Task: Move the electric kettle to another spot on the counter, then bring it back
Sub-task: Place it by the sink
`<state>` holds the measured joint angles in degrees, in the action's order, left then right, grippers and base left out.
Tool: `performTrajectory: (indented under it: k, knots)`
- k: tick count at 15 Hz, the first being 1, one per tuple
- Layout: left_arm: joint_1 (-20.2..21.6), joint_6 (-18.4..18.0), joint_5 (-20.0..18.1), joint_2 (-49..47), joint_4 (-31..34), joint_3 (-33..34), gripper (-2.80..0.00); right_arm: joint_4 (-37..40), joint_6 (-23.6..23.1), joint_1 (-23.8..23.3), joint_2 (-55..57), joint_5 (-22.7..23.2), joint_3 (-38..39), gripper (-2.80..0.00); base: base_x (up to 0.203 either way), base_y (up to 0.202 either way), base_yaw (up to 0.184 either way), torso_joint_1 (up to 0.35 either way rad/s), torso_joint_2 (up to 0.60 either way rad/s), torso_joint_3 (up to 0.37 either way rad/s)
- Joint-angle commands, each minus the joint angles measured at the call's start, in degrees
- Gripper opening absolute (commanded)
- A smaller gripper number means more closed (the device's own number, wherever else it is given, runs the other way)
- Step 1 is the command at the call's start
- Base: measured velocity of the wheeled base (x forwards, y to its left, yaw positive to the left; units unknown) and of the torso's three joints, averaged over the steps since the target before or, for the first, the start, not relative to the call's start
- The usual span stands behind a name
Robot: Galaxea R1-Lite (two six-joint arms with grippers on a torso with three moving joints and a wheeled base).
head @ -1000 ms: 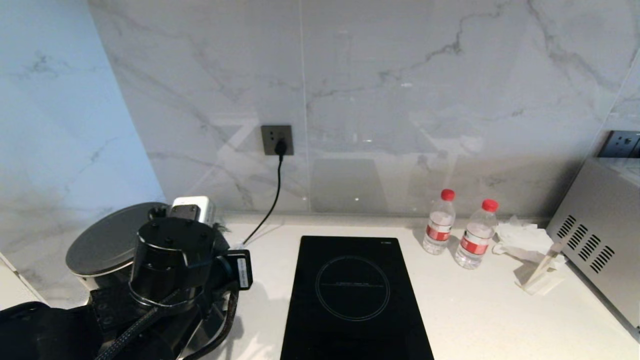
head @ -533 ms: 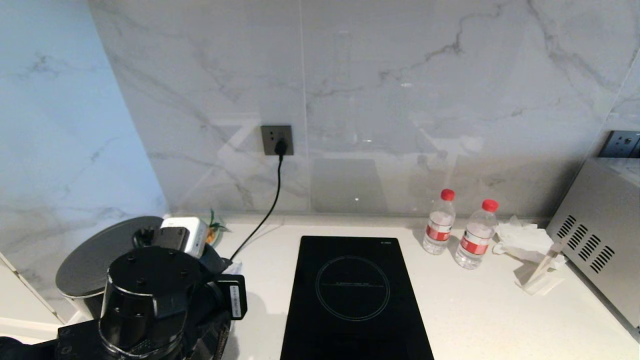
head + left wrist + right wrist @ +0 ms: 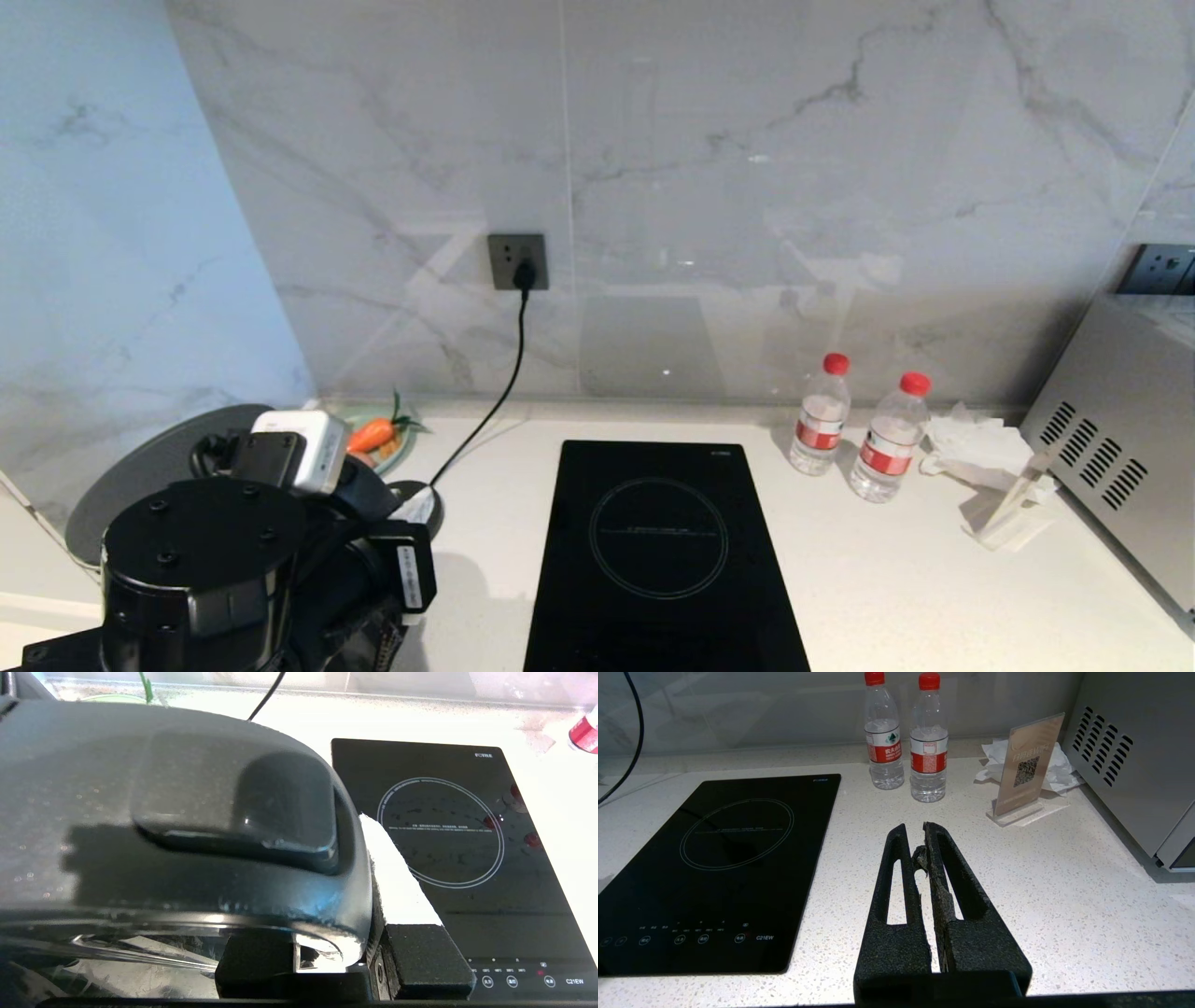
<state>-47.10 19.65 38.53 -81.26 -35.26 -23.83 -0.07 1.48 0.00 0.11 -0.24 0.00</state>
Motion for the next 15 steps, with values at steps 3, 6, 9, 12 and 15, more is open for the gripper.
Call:
performTrajectory:
  k: [3,6,9,12,15]
  knots:
    - [0.00,0.12,0.32,0.15,-0.25,0.90,-2.80,-0.01,0.02,0.00,-0.02,-0.02,0.00,-2.80,0.000,0.000,0.000,0.000,0.00,0.000]
    - [0.00,0.21,0.50,0.22,-0.25,1.22,-2.80,-0.04,-0.07,0.00,-0.11,-0.02,0.00,-2.80,0.000,0.000,0.000,0.000,0.00,0.000]
    - [0.00,0.21,0.50,0.13,-0.25,0.81,-2.80,-0.10,-0.07,0.00,-0.02,-0.02,0.00,-2.80,-0.001,-0.007,0.061,0.002,0.00,0.004]
    - [0.00,0.12,0.59,0.22,-0.25,0.80,-2.80,-0.10,-0.07,0.00,-0.02,-0.02,0.00,-2.80,0.000,-0.005,0.136,0.002,0.01,0.006]
    - [0.00,0.12,0.59,0.22,-0.25,0.89,-2.80,-0.10,-0.07,0.00,-0.02,-0.02,0.00,-2.80,-0.003,-0.009,0.126,0.001,0.00,0.000]
